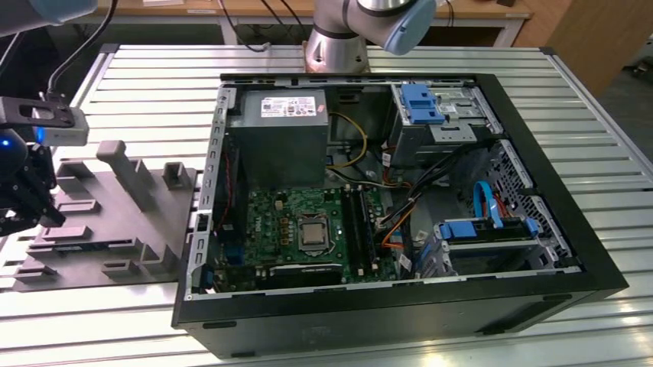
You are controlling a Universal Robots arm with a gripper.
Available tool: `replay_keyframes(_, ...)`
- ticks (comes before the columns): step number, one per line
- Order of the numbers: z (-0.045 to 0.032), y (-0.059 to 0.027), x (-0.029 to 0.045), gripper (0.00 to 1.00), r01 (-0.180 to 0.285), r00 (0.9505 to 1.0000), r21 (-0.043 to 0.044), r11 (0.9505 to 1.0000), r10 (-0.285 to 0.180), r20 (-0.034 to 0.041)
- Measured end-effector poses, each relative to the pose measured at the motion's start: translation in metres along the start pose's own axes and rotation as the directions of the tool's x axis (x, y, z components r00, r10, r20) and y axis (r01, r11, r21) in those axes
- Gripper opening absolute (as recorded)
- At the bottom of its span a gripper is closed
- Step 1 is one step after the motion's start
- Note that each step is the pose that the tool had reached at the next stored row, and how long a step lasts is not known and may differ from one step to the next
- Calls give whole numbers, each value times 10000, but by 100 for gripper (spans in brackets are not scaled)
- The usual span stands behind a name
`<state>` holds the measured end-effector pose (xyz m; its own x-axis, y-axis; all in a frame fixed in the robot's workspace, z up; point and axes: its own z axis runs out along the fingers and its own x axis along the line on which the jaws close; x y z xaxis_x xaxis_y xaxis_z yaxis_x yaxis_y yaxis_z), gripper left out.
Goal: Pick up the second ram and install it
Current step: 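Pick up the second ram and move it above second insertion slot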
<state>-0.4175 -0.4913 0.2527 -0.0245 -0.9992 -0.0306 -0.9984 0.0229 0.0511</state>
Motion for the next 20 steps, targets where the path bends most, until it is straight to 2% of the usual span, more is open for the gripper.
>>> replay_keyframes(7,67,-7,28,10,-7,10000,0,10000,7,0)
replay_keyframes(11,99,-10,41,10,-192,9998,7,9998,192,10)
replay_keyframes(20,206,-16,55,10,-294,9996,24,9996,294,16)
